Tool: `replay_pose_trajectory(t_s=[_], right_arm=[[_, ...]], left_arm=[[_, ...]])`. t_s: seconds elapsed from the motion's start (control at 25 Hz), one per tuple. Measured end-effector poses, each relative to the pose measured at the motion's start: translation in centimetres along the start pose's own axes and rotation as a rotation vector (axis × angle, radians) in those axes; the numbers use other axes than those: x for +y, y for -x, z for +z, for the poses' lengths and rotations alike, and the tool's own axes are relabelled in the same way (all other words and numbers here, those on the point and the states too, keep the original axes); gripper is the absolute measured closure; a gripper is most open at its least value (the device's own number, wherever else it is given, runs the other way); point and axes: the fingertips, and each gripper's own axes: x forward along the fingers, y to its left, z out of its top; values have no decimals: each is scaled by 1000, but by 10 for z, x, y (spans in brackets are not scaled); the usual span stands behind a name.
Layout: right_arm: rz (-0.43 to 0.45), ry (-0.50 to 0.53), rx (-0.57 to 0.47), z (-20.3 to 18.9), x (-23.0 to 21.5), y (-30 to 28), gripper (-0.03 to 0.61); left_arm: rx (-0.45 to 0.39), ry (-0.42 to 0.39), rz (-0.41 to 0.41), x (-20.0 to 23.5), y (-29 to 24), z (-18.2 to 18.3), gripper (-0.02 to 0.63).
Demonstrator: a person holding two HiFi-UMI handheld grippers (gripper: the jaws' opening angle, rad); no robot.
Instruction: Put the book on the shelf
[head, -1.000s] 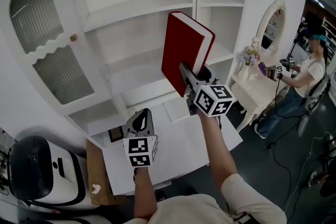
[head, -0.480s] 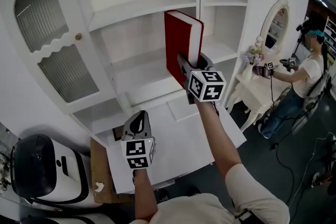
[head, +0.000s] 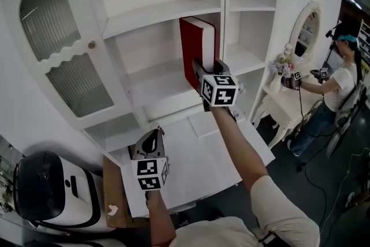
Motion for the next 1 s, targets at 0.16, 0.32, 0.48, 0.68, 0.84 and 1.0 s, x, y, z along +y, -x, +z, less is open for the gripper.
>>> replay_pose_trajectory(t_s=[0.16,0.32,0.48,0.68,0.84,1.0], right_arm=[[-1,-9,7,0,-1,-18,325],[-14,-21,4,-5,-6,-35,325],[-30,-7,11,-7,-14,-53,325],[-29,-10,26,-12,-17,-73,325],[-23,-4,51,-21,-23,-83,325],[-27,-9,88,-30,-30,-98,325]], left_arm=[[30,1,7,9,-2,-13,597],[34,11,-1,16,-3,-18,597],[28,18,-20,10,-8,-20,597],[-12,4,-35,1,-16,-6,597],[-42,4,-52,-6,-23,4,597],[-39,11,-53,-3,-31,1,597]])
